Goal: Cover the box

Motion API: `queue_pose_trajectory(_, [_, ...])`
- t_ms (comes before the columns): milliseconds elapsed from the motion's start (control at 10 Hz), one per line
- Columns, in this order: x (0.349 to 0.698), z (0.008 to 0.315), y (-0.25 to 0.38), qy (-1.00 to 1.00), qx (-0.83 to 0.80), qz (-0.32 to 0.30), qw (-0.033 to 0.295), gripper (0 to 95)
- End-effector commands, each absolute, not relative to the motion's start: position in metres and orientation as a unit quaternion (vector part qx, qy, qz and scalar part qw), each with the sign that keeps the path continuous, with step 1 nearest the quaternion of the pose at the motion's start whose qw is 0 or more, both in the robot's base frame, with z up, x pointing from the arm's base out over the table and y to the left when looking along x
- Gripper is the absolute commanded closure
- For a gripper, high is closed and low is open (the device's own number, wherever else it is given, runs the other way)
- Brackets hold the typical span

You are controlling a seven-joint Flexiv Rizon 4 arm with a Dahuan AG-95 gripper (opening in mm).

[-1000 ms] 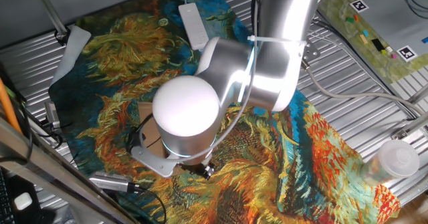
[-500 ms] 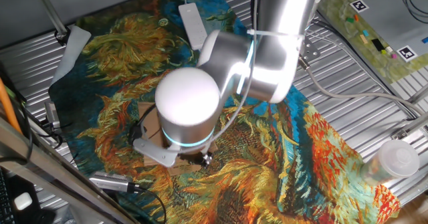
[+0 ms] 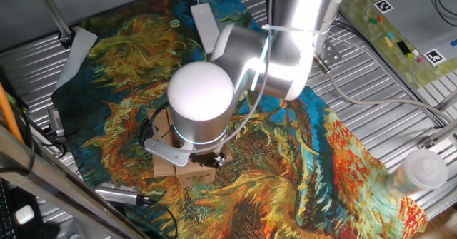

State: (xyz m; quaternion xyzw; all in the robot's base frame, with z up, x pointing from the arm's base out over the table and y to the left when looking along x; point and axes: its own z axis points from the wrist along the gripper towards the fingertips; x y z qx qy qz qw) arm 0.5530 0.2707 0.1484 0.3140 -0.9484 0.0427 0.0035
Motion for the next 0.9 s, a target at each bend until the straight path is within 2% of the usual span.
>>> queue_pose_trajectory(100, [0.554, 0.141, 0.268, -0.948, 0.316, 0.045, 0.000, 95.0])
queue_pose_trajectory(400, [0.558, 0.130, 0.265, -0.947, 0.318, 0.046, -0.005, 95.0])
queue_pose_trajectory(900, [0.557, 0.129, 0.265, -0.947, 0.320, 0.031, -0.013, 95.0])
